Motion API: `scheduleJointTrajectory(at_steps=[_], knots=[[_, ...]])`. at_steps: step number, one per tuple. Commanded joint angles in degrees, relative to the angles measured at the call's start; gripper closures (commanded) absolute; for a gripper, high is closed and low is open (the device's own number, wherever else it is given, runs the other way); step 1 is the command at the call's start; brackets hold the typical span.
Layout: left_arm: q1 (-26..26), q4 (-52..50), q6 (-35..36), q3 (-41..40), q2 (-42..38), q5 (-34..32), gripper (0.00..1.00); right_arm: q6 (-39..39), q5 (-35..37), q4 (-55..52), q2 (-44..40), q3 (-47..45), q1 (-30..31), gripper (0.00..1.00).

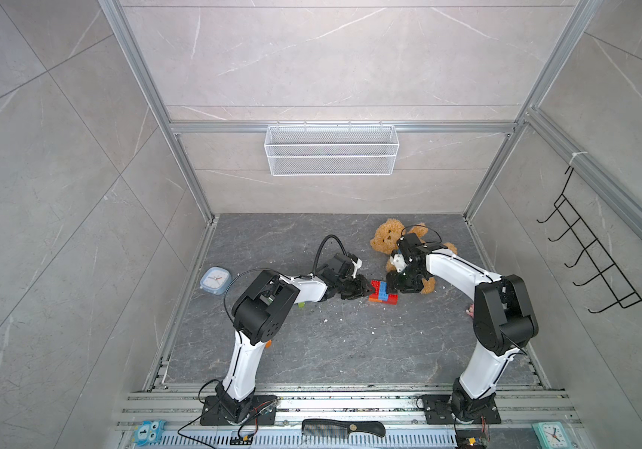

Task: Assemble a rectangle with lego
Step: Move the lego brick at the center of the board.

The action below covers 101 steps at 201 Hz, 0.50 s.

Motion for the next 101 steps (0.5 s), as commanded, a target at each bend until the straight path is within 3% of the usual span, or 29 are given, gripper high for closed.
scheduleJointTrajectory(at_steps=[1, 59, 101], knots=[[-1.62, 2.30, -1.78, -0.47, -0.96, 3.35, 0.68, -0.72, -1.05, -1.12, -2.09, 2.05, 0.70, 0.36], [-1.08, 3.65, -2.94, -1.30, -3.40, 3.76, 0.63, 1.89, -0.06, -1.77, -5.43, 3.19, 0.73, 0.34], [3.39, -2.67, 1.88, -7.90, -13.80, 0.00, 0.50, 13.81, -2.52, 4.90, -12.71, -0.69, 3.53, 0.35]])
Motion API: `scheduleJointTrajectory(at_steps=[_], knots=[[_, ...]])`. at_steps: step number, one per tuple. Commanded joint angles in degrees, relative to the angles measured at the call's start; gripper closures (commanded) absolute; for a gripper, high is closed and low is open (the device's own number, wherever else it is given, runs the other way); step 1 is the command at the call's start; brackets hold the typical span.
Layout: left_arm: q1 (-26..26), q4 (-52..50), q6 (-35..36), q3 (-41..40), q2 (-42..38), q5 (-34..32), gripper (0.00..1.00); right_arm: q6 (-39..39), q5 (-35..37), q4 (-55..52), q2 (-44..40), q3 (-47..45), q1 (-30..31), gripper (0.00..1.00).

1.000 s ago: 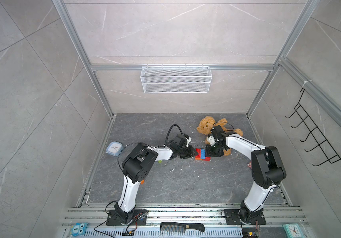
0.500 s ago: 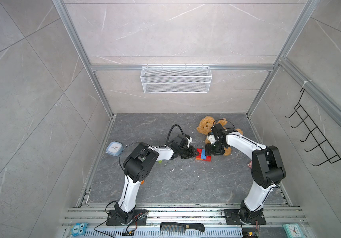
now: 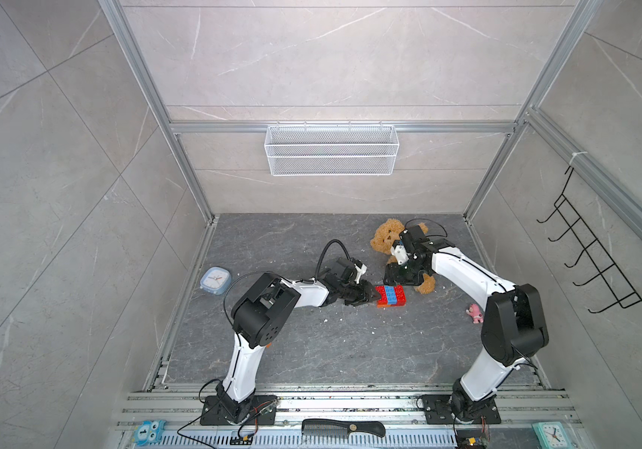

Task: Assemble a rectangle with lego
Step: Move the lego brick at the center of the board, then pick up the lego brick from the center of the board.

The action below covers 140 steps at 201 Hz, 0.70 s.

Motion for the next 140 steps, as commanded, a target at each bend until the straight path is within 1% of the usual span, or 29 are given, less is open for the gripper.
scheduleJointTrajectory(at_steps=[1, 17, 34, 58, 62, 78, 86, 96, 105, 120, 140], knots=[[3.50, -4.37, 4.44, -3.02, -10.21, -2.40, 0.50, 8.73, -1.28, 4.13, -5.47, -1.82, 2.82, 0.35], [5.39, -13.58, 10.56, -5.36, -17.25, -7.14, 0.47, 12.22, 2.07, 5.66, -6.75, -3.08, 7.57, 0.35], [7.28, -23.58, 15.91, -8.42, -25.74, -14.67, 0.44, 15.92, 5.16, 7.61, -6.22, -3.88, 14.18, 0.34], [13.28, -32.98, 16.90, -15.23, -37.92, -25.28, 0.42, 19.64, 9.51, 9.79, -0.96, -2.05, 24.51, 0.32], [14.03, -34.43, 17.10, -15.90, -39.37, -27.24, 0.41, 19.84, 9.85, 10.05, -0.01, -1.45, 25.45, 0.32], [17.39, -39.13, 18.31, -19.46, -45.95, -35.67, 0.36, 20.06, 11.35, 9.69, 5.75, 3.23, 30.65, 0.29], [18.99, -40.57, 18.42, -20.81, -48.44, -38.07, 0.32, 19.71, 12.13, 8.93, 8.51, 6.26, 32.77, 0.29], [21.29, -41.32, 17.90, -22.45, -50.75, -38.53, 0.27, 18.88, 12.87, 7.94, 11.49, 9.97, 35.17, 0.29], [23.39, -40.52, 17.72, -24.06, -52.01, -37.01, 0.24, 18.02, 13.65, 6.57, 13.89, 13.18, 36.73, 0.28], [27.84, -37.53, 18.01, -26.01, -51.69, -31.33, 0.24, 16.95, 13.83, 5.25, 16.80, 16.66, 38.10, 0.28], [32.54, -33.09, 17.81, -25.37, -47.13, -25.11, 0.24, 16.72, 13.16, 5.03, 18.38, 18.21, 38.26, 0.28]])
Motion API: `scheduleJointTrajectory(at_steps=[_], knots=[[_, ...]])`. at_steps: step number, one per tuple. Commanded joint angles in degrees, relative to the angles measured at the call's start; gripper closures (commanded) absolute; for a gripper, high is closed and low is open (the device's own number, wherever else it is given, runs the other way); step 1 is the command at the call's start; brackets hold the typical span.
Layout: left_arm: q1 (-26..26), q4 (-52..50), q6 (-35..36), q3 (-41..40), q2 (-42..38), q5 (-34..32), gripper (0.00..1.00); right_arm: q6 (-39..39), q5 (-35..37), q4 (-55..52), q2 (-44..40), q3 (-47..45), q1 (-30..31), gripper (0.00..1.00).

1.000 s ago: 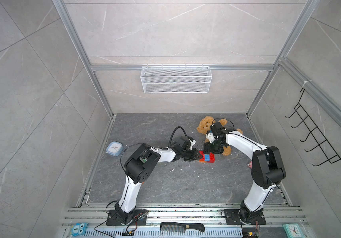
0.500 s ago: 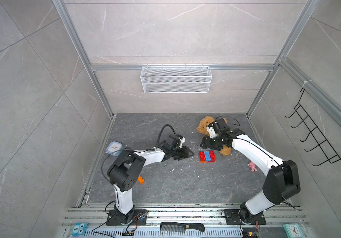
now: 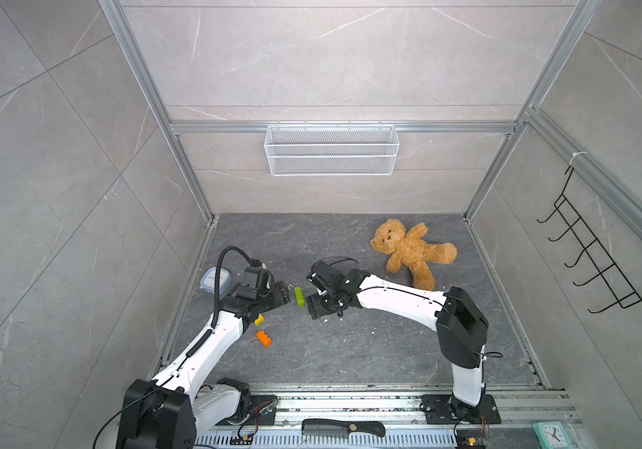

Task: Assemble a rectangle with lego
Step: Pick up the lego brick from the center of the board.

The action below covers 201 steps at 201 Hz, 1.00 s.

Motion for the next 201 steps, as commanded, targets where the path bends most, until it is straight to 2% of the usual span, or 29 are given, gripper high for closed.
scheduleJointTrajectory(at_steps=[1, 29, 53, 95, 124, 165, 201], knots=[[4.48, 3.30, 1.65, 0.99, 4.04, 6.05, 0.24, -0.72, 1.86, -2.91, 1.37, 2.96, -0.27, 0.28], [8.94, 5.22, 1.96, 6.73, 14.41, 11.68, 0.25, -1.21, 0.81, -3.16, 2.11, 3.15, 0.12, 0.29], [10.56, 1.87, 1.57, 10.26, 18.11, 9.18, 0.28, -1.55, 0.11, -3.61, 2.78, 3.26, 1.34, 0.32], [10.99, -8.65, -0.62, 7.44, 9.69, -2.47, 0.28, -1.89, -0.31, -3.67, 4.34, 4.13, 4.73, 0.34], [10.99, -14.69, -4.91, 2.39, 2.13, -0.11, 0.28, -3.45, 0.52, -5.51, 6.31, 7.37, 6.24, 0.32], [10.17, -20.88, -12.62, -4.16, -8.36, 3.97, 0.28, -2.90, 4.20, -4.13, 3.86, 5.09, 5.13, 0.32], [6.09, -19.97, -15.39, -6.76, -8.22, 2.96, 0.31, -2.33, 4.25, -3.78, 2.61, 3.86, 3.52, 0.32]])
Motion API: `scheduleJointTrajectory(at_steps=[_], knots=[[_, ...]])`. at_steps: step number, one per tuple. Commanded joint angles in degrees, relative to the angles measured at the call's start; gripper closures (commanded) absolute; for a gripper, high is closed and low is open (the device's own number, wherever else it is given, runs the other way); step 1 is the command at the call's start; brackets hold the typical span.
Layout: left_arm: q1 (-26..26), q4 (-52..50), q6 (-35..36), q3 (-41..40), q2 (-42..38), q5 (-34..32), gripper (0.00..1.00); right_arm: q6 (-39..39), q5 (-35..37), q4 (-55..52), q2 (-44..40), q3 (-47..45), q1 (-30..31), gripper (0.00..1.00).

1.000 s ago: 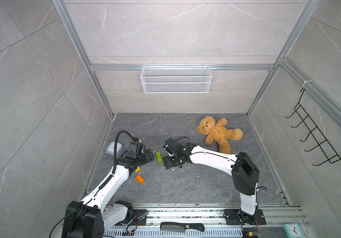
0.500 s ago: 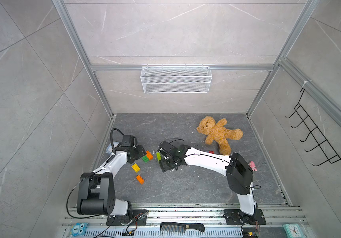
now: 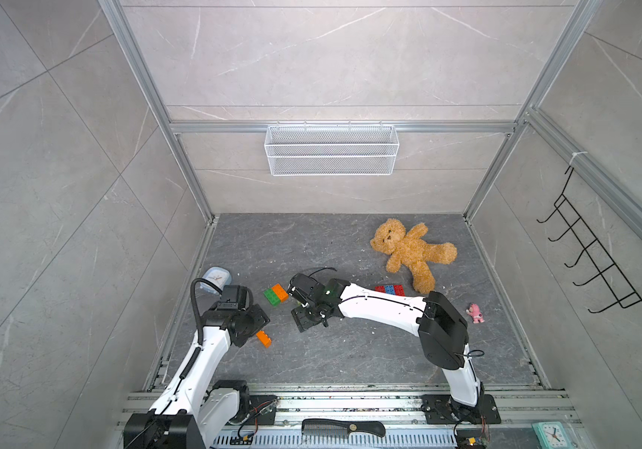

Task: Assemble a rectangle with lego
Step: Pick up the lego brick from the center of the board.

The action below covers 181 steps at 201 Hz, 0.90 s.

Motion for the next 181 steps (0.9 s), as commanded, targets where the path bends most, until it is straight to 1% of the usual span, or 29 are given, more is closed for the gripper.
scheduleJointTrajectory(at_steps=[1, 12, 24, 43, 69, 104, 128, 141, 151, 162, 170, 181], knots=[[-2.78, -1.05, -3.83, -0.62, 0.90, 0.31, 0.31, 0.15, 1.72, -0.63, -2.37, -1.23, -1.05, 0.32], [-4.45, 0.48, -4.23, -0.90, 2.74, 0.17, 0.33, 0.21, 2.00, -0.65, -2.74, -1.39, -1.18, 0.32], [-5.03, 2.32, -4.40, -1.41, 4.47, 0.91, 0.37, 0.28, 2.43, -0.74, -3.09, -1.57, -1.28, 0.32], [-5.05, 4.67, -3.90, -2.26, 5.84, 1.14, 0.47, 0.74, 3.19, -0.54, -4.08, -2.61, -1.40, 0.32], [-5.05, 5.38, -2.75, -2.62, 7.60, 1.33, 0.60, 1.34, 3.69, 0.08, -5.37, -4.68, -1.71, 0.32], [-5.05, 5.15, -1.86, -3.52, 7.16, 0.72, 0.64, 1.87, 3.83, 0.87, -6.51, -6.59, -2.19, 0.32], [-5.05, 5.77, -1.21, -3.61, 6.74, 0.50, 0.74, 2.37, 3.36, 1.35, -7.20, -7.41, -2.63, 0.32], [-5.51, 7.05, -1.17, -2.84, 6.41, 2.39, 0.80, 2.89, 2.66, 1.88, -8.14, -8.57, -3.47, 0.32], [-6.99, 9.10, -1.46, -2.16, 6.00, 4.19, 0.86, 3.43, 2.30, 2.42, -9.52, -9.99, -4.51, 0.32], [-9.59, 11.19, -2.23, -0.55, 6.45, 5.71, 0.89, 4.34, 1.75, 3.09, -11.52, -12.14, -6.36, 0.32], [-12.16, 13.42, -2.84, 0.79, 7.21, 6.84, 0.91, 5.20, 0.64, 4.00, -13.36, -14.24, -8.17, 0.32], [-16.46, 18.19, -3.65, 2.38, 8.39, 8.25, 0.93, 6.81, -2.89, 6.13, -16.36, -17.74, -11.10, 0.32]])
